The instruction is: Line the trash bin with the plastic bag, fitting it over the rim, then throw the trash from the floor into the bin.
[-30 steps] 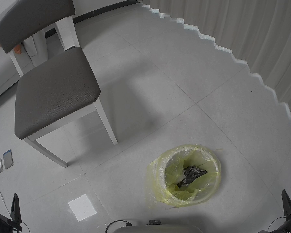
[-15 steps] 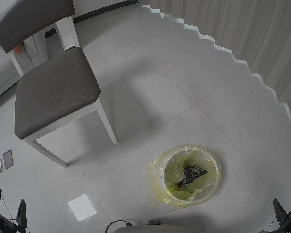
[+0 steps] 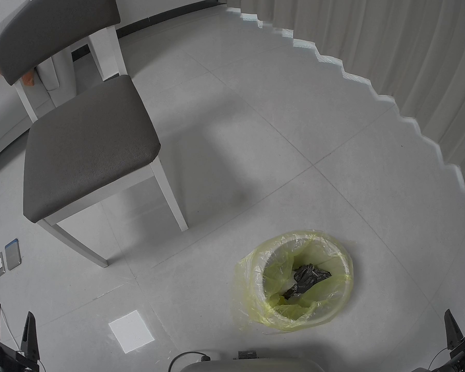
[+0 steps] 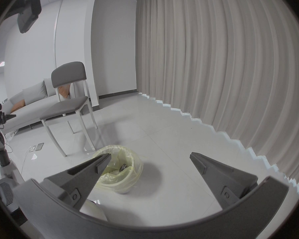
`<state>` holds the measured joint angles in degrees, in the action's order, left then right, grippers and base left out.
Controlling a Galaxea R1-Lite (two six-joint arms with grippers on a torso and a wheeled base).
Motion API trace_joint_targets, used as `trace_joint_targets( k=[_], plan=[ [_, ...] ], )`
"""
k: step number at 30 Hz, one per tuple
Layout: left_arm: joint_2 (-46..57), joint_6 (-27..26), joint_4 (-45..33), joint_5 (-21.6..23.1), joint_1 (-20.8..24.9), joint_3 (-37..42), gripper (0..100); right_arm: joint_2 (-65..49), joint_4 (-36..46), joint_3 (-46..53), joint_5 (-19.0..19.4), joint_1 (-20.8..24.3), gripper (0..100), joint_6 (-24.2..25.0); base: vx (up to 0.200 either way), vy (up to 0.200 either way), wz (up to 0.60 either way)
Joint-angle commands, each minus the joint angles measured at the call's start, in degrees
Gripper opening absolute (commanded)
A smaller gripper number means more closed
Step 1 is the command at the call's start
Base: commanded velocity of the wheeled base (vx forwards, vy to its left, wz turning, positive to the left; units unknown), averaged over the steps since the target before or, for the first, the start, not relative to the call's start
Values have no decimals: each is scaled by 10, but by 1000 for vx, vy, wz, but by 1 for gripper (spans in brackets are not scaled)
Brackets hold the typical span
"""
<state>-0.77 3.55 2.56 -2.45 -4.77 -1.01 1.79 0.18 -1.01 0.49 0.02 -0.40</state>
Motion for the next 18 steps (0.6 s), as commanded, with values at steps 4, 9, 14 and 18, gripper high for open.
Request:
trace_joint_targets(
  k=[4,9,14,18],
  plan=[
    [8,1,0,-1,0,8,100,-15,0,9,0,-4,100,1,0,0,0],
    [8,1,0,-2,0,8,100,-15,0,9,0,-4,100,1,0,0,0],
    [8,1,0,-1,0,8,100,-15,0,9,1,-4,100,-1,0,0,0],
    [8,1,0,-1,0,8,100,-15,0,9,0,-4,100,0,0,0,0]
  ],
)
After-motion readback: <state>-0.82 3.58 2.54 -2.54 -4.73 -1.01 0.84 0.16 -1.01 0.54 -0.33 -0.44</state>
